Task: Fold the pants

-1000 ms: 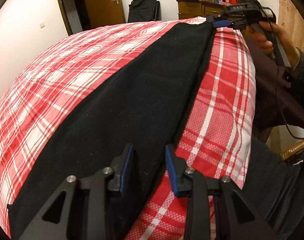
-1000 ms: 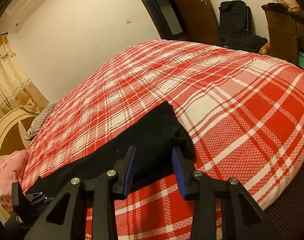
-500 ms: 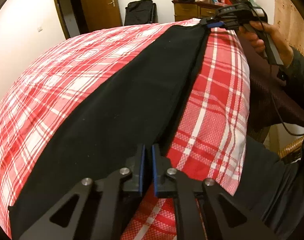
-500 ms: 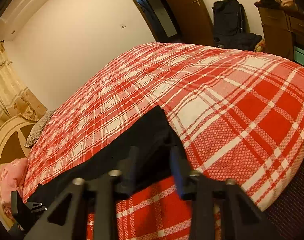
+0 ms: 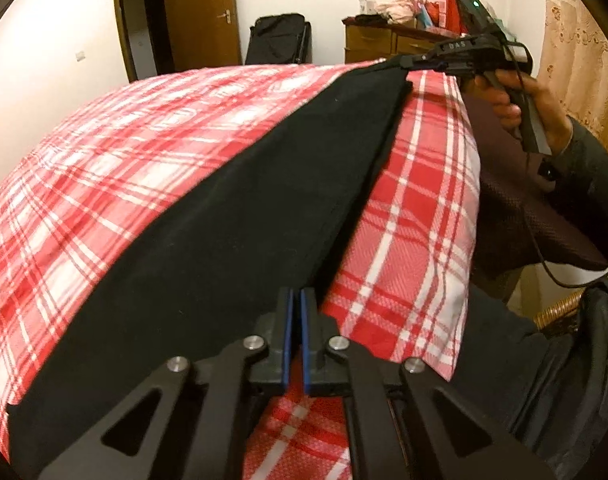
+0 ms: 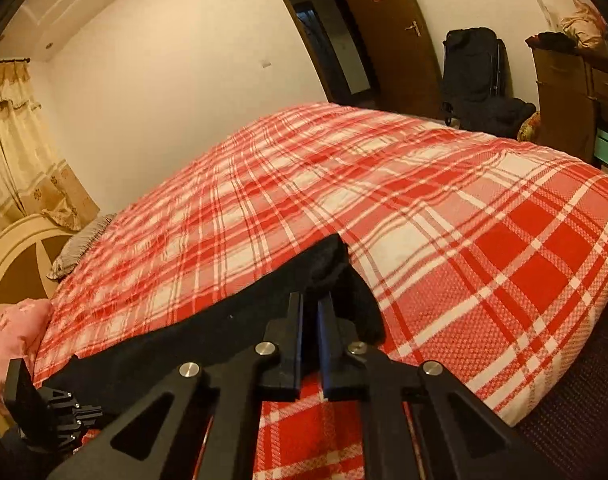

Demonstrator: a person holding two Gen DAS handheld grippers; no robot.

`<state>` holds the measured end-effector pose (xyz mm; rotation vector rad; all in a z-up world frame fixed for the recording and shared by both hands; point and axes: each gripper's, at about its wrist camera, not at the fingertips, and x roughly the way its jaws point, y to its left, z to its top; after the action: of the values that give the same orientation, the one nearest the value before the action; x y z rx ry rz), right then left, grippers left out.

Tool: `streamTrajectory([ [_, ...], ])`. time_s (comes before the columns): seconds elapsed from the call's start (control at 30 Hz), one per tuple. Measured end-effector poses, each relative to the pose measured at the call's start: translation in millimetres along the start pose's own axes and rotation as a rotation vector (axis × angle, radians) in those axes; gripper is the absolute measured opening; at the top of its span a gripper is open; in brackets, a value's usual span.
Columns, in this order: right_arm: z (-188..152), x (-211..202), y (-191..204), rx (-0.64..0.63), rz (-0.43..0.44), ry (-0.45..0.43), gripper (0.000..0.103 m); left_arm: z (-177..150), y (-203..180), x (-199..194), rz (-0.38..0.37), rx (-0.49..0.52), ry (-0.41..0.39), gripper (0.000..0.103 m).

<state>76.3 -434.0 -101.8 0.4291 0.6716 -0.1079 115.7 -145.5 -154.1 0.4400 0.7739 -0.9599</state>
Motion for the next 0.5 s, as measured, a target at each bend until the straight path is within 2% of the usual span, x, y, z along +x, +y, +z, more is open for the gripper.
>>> streamTrajectory([
  [0.1,-5.6,10.5,-17.5,0.065,-0.014,0.033,0.007,-5.8,-5.4,10.7,-0.014,0.011,0.033,0.004],
  [0.13,-7.5,11.9,-23.3,0.088,0.005,0.038,0.007,-7.7,-7.0,13.4,-0.011,0.014,0.035,0.004],
  [0.27,-6.2,5.4,-27.8,0.111,0.033,0.023,0.007,-9.4,-10.3,14.0,-0.023,0.012,0.030,0.004],
  [0.4,1.5,-12.2,-14.0,0.056,-0.095,-0.051,0.018,-6.3,-12.7,3.3,-0.037,0.018,0.000,0.004],
  [0.47,4.6,-19.0,-5.8,0.036,-0.103,-0.075,0.022,-5.4,-14.7,-4.6,-0.041,0.024,-0.026,0.004],
  [0.5,5.5,-20.4,-1.3,0.023,-0.099,-0.081,0.027,-4.4,-14.8,-8.2,-0.034,0.026,-0.039,0.004],
])
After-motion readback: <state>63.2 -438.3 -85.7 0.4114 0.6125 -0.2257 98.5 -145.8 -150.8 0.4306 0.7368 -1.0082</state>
